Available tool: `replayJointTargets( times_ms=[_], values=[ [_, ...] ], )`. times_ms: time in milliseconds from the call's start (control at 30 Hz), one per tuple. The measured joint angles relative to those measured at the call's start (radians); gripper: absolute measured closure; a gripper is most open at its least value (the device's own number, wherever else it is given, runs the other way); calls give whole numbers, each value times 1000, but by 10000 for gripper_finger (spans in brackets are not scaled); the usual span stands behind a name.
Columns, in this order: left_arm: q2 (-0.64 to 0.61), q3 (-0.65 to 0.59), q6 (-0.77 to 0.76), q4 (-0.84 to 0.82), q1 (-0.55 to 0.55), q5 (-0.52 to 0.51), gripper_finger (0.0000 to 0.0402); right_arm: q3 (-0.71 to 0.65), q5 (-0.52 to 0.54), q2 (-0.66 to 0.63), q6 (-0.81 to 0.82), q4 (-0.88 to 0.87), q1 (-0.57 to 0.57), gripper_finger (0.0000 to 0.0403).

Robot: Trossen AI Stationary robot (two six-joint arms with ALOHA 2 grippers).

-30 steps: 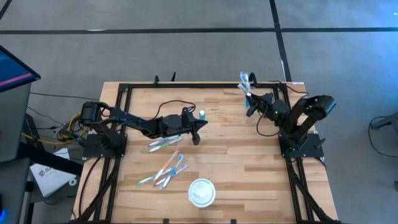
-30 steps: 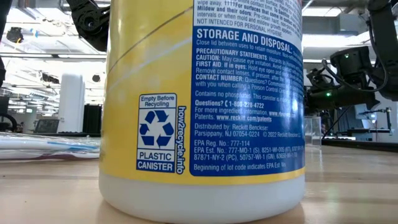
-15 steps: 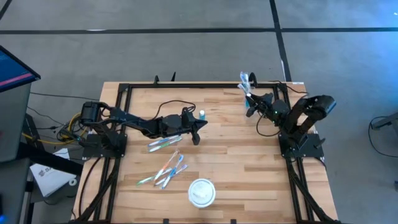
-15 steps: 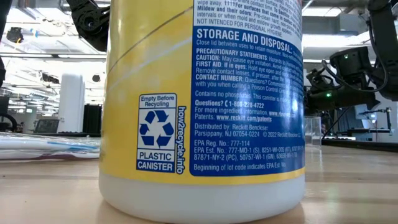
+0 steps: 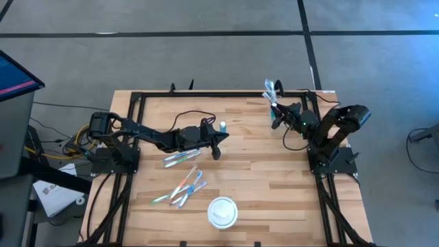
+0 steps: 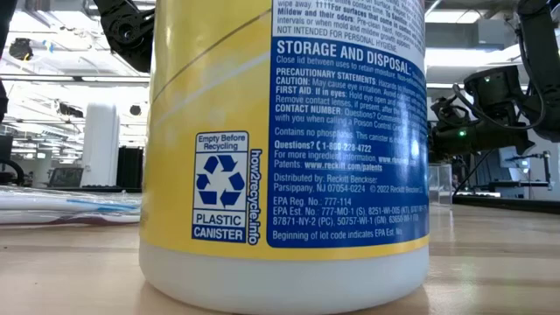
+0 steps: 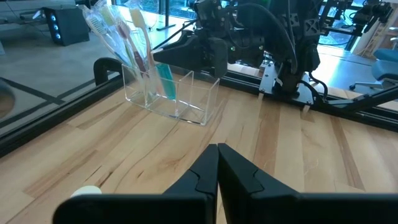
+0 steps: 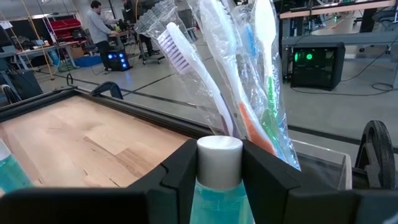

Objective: Pick & Place toothbrushing station
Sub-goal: Put the blue mouthwash into the transparent organizer

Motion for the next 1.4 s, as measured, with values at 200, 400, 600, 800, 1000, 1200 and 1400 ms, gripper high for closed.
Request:
replayJointTargets(
  times_ms=[200,400,600,800,1000,1200,1400],
  values=[
    [0,0,0,0,0,0,401,0,-9,0,-1,0,2,290],
    [0,0,0,0,0,0,401,0,-27,0,-8,0,2,290],
    [0,0,0,-1,0,0,401,0,-27,0,-11,2,2,290],
    [0,0,0,-4,0,0,401,0,-30,0,-19,2,2,290],
    [0,0,0,-5,0,0,401,0,-49,0,-19,2,0,288],
    [0,0,0,-5,0,0,401,0,-50,0,-19,0,-1,258],
    [0,0,0,-5,0,0,401,0,-49,0,-19,-1,-1,238]
  ],
)
